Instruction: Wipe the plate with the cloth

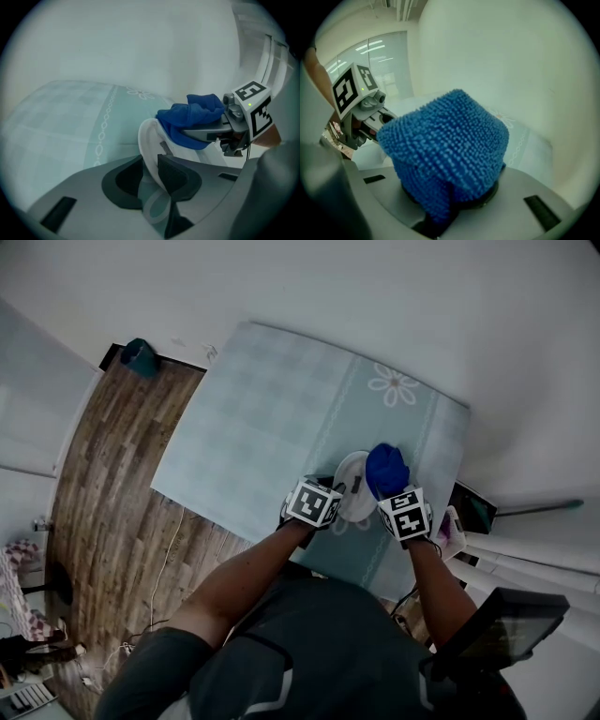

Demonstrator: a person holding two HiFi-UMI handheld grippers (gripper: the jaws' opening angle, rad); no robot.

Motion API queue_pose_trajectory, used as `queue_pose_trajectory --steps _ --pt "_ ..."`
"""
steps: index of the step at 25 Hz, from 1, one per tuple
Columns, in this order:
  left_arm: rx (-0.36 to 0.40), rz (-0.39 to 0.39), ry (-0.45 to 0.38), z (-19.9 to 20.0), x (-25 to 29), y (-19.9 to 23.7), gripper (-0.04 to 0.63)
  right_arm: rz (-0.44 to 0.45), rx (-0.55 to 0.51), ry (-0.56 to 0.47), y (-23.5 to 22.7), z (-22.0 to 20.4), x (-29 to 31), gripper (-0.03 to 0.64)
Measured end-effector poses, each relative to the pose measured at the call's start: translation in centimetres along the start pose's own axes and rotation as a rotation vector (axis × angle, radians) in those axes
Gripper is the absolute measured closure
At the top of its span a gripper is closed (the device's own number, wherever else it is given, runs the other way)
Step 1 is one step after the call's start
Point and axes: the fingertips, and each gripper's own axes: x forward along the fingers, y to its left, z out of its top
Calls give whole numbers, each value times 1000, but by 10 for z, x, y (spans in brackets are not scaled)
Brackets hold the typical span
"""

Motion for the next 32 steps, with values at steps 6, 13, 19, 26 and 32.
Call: queue_pose_trajectory --steps 6,13,19,26,32 --pt "-17 24 -13 -1 1 2 489 68 -108 46 36 -22 -19 548" --pt "-18 20 -24 5 -3 -1 491 187 -97 106 83 -46 -39 548" --pt "-42 -31 -34 9 -10 -2 491 190 -10 14 61 2 -40 548" --pt "-49 -70 -17 7 -11 -2 492 -9 8 -41 6 57 14 548" --pt "-60 -81 -6 6 -10 -2 497 21 -55 51 21 34 36 548"
